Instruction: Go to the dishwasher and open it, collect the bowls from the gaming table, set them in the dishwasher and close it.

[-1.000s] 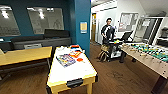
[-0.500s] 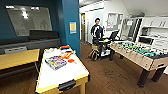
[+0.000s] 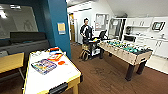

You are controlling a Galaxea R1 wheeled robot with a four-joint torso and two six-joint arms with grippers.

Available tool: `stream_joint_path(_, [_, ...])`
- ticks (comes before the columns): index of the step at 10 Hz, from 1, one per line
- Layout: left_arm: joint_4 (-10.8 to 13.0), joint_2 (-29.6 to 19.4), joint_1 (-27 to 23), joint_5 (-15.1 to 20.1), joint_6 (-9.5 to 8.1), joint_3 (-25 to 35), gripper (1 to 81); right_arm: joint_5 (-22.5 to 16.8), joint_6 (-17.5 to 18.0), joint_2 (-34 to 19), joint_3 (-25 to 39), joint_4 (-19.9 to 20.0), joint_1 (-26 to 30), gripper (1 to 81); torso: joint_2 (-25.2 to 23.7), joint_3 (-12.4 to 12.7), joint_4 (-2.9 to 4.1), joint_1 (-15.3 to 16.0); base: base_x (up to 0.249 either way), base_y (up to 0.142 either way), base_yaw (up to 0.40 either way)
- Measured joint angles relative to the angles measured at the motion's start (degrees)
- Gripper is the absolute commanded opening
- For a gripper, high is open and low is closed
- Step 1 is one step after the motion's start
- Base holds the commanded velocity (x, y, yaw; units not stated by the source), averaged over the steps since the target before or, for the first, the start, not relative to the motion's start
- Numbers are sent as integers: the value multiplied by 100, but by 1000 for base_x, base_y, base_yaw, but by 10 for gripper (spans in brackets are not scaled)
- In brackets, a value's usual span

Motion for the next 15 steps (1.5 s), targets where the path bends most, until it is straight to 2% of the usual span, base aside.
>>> stream_joint_path(15, [1, 2, 2, 0, 0, 0, 10, 30, 7, 13, 124, 5, 13, 10, 0, 0, 0, -2, 0, 0, -335])
